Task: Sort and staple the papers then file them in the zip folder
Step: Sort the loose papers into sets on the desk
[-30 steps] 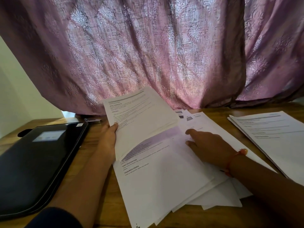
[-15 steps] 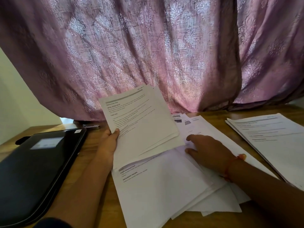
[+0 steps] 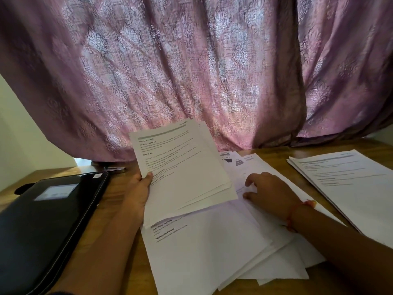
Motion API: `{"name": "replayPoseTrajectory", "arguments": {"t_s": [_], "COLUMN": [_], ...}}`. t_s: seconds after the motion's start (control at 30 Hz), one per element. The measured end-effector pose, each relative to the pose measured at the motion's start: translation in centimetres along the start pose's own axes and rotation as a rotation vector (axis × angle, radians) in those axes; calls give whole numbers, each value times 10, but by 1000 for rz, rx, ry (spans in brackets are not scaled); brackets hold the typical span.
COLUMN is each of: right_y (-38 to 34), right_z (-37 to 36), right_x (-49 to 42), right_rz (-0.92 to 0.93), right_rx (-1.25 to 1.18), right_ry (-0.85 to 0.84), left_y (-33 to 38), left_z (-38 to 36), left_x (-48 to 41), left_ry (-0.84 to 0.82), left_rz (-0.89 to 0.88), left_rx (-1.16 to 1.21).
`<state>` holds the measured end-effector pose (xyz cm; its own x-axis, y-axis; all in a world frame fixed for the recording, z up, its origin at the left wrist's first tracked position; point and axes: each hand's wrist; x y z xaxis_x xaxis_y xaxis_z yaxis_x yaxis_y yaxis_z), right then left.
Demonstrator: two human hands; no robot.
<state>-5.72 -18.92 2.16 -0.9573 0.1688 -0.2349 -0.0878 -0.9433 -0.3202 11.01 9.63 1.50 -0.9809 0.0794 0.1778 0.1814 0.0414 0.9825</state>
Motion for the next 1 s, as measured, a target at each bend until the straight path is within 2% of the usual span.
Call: {"name": "replayPoseTrajectory", "arguments": {"t_s": [0.23, 0.53, 0.7, 0.9, 1.0], "right_y": [12, 25, 25, 17, 14], "right_z": [9, 18, 32, 56, 65], "right_x": [-3, -8, -1, 1, 1], "right_rz": [-97, -150, -115, 34, 118], "right_rx": [-202, -227, -335, -315, -251], "right_ry": [72, 138, 409, 868, 963], "left_y": [0, 1, 2, 4, 8], "left_z": [1, 1, 0, 0, -3], "left_x": [1, 2, 4, 3, 5], "left_ry": [6, 6, 2, -14, -22], "left_rz": [23, 4, -2, -16, -32], "left_rx": [0, -30, -31, 18, 35]}}
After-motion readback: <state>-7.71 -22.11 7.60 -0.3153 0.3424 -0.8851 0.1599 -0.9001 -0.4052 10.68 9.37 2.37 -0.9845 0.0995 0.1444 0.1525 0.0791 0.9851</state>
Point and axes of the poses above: each hand's wrist, its own x-axis away from the middle knuckle, its own z-axis out of the back of the hand, y = z × x, and after that the axes turned 12 degrees about z, right-handed
